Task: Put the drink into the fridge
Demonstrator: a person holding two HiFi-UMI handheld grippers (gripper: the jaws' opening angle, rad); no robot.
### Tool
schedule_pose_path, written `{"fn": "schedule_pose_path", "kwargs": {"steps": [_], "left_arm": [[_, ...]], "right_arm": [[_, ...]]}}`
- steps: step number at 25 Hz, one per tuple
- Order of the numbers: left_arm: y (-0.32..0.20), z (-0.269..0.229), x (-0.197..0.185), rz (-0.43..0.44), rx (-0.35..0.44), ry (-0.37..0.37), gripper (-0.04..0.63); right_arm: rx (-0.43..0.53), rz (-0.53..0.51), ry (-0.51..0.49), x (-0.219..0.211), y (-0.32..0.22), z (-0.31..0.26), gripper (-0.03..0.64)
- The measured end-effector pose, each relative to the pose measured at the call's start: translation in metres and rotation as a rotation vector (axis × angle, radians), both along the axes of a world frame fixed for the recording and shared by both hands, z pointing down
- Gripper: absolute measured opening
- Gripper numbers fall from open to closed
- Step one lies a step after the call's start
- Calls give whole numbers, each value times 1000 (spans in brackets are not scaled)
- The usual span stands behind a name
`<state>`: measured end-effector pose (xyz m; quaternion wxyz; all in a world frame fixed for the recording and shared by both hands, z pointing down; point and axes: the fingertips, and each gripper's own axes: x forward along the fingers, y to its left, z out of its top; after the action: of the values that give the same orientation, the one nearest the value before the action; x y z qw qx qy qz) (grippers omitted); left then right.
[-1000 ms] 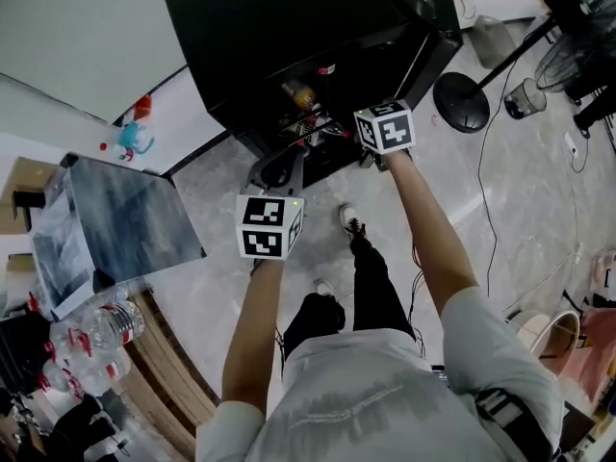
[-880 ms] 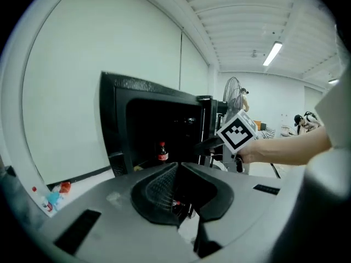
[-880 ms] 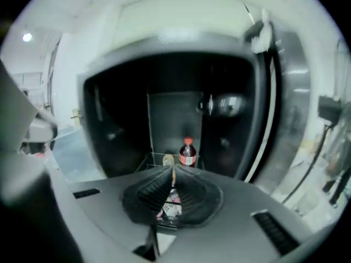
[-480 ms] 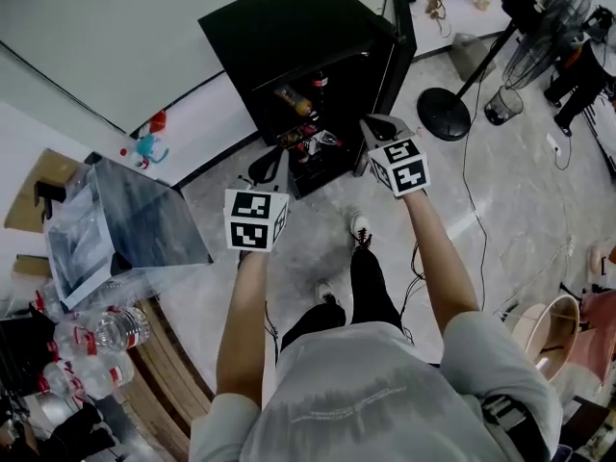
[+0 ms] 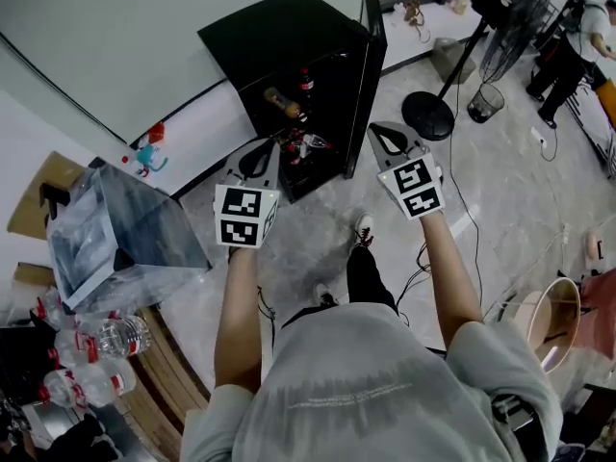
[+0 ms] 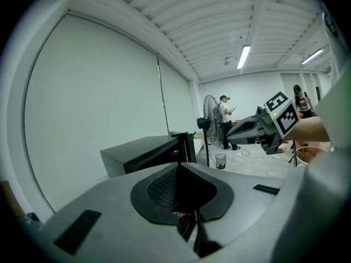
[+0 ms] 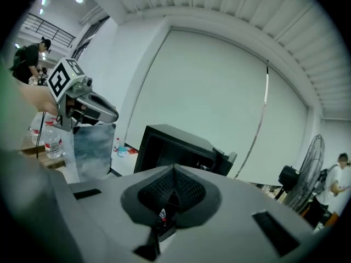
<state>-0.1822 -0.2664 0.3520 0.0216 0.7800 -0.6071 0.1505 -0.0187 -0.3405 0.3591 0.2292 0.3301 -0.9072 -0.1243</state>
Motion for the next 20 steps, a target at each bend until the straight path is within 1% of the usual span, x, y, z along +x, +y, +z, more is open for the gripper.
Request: {"fn": "schedule_pose_path", "kwargs": {"steps": [2,6,9,14,20], "left_arm": [[6,-5,3,19,5,-4,17],[15,-12,7,40,15,-12,17],[19,-18,10,48,29,-20,17],[24,-37,11,62,63,-26,17],[33,-57,14,59,103,-28,17]], "right_arm": [[6,6,-27,7,9,-13,0],[-16,-2,-115,16,29,-37,0],[4,-17,-144,16,43,-55,0],[75,-20,-128,14,54,-78,0],[87,-33,-130,15,58,-89,0]]}}
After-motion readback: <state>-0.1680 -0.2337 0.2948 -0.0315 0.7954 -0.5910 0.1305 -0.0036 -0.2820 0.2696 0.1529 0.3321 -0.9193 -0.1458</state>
